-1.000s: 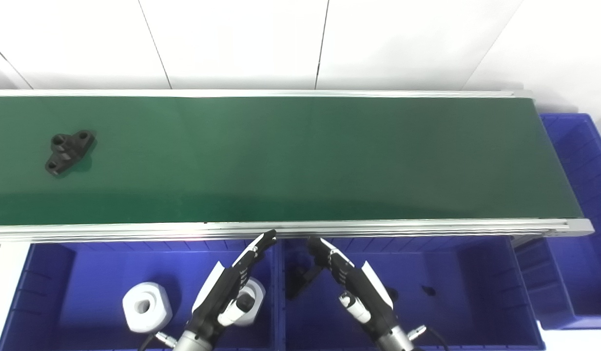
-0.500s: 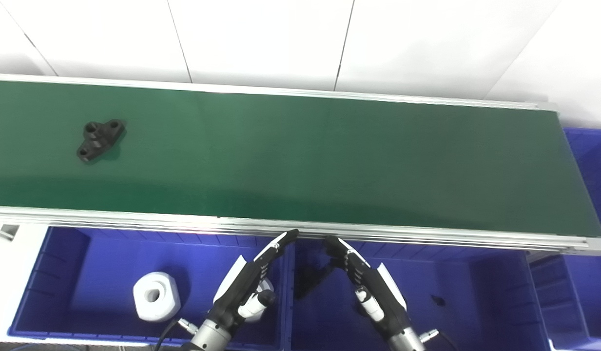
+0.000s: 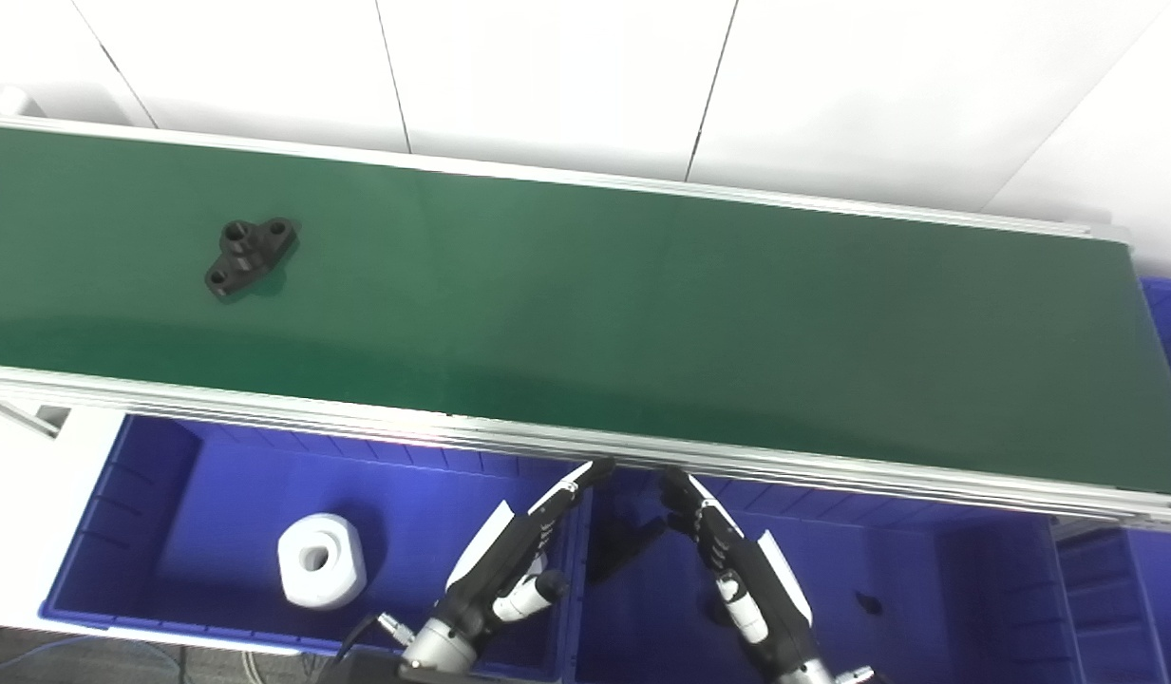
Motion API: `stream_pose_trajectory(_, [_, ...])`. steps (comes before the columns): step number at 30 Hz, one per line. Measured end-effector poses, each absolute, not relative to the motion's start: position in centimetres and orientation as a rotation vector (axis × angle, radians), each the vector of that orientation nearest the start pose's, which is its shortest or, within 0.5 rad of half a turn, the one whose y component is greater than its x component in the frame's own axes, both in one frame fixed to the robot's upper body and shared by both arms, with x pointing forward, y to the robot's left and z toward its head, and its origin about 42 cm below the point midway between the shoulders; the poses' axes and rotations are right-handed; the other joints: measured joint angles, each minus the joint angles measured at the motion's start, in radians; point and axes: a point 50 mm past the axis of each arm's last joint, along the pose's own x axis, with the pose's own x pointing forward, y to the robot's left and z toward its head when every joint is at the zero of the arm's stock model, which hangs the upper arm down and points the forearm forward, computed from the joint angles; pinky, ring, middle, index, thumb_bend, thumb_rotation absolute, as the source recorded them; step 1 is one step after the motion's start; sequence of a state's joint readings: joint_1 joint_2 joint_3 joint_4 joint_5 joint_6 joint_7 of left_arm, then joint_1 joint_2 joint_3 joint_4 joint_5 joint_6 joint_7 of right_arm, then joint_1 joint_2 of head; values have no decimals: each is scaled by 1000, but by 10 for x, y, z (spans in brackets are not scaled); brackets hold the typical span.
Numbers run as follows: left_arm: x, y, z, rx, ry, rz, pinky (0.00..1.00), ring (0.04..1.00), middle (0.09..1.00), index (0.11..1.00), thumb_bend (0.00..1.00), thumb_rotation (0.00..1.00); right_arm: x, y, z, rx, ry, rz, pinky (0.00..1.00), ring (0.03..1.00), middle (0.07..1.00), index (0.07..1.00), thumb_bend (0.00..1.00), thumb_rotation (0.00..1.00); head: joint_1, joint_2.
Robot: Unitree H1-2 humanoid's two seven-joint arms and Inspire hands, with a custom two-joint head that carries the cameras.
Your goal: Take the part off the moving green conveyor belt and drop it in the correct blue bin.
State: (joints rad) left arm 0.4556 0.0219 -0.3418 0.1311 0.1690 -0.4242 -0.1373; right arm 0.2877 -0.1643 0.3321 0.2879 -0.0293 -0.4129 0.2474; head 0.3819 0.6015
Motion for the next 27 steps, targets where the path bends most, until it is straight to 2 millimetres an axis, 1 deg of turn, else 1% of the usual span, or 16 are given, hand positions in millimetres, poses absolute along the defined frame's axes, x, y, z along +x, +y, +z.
stream_pose_trajectory(2, [92,134,5,61,127,-430,969,979,943,929,993,1000,133,-189,-21,-101,196,544,914,938,933,945,947,1000,0,0])
stream_pose_trajectory(4, [94,133,4,73,120,-429,955,969,939,921,993,1000,134,-190,-21,-102,199,544,909,935,935,949,952,1000,3,-14])
stream_pose_trajectory(7, [95,134,2,75,115,-417,951,966,937,914,980,990,134,-191,-25,-105,214,545,895,931,936,949,965,1000,3,-15])
stream_pose_trajectory(9, [95,134,1,75,112,-413,947,965,935,911,989,993,136,-192,-25,-106,212,544,898,931,933,945,970,1000,8,-17])
stream_pose_trajectory(15, [97,132,1,89,106,-401,927,954,929,906,971,984,139,-194,-25,-103,207,540,900,930,928,943,962,1000,23,-23])
stream_pose_trajectory(16, [97,131,1,89,106,-397,927,954,930,906,970,981,139,-194,-25,-101,208,540,900,930,928,943,957,1000,34,-29])
stream_pose_trajectory(17, [98,131,0,89,107,-397,929,955,931,908,968,978,139,-195,-25,-100,210,540,899,929,927,942,952,1000,41,-46])
stream_pose_trajectory(18, [98,131,-1,90,107,-397,926,955,931,909,968,977,139,-195,-26,-97,212,539,893,925,925,941,947,1000,42,-46])
stream_pose_trajectory(19, [98,131,-2,91,105,-398,922,955,930,910,968,977,139,-196,-26,-95,214,539,888,922,923,939,943,1000,49,-58])
stream_pose_trajectory(21, [99,131,-2,92,101,-396,916,954,928,909,981,977,140,-198,-28,-96,223,538,881,919,920,937,944,1000,49,-58])
stream_pose_trajectory(22, [100,131,-3,93,100,-396,909,952,925,905,985,977,140,-199,-30,-96,230,536,880,918,921,940,945,1000,57,-69])
stream_pose_trajectory(24, [102,130,-4,94,97,-392,904,945,918,897,961,976,140,-201,-32,-98,240,531,889,921,927,949,942,1000,71,-88])
stream_pose_trajectory(27, [105,130,-5,99,90,-380,888,933,908,886,945,985,141,-204,-35,-100,251,528,895,923,929,952,962,1000,77,-92])
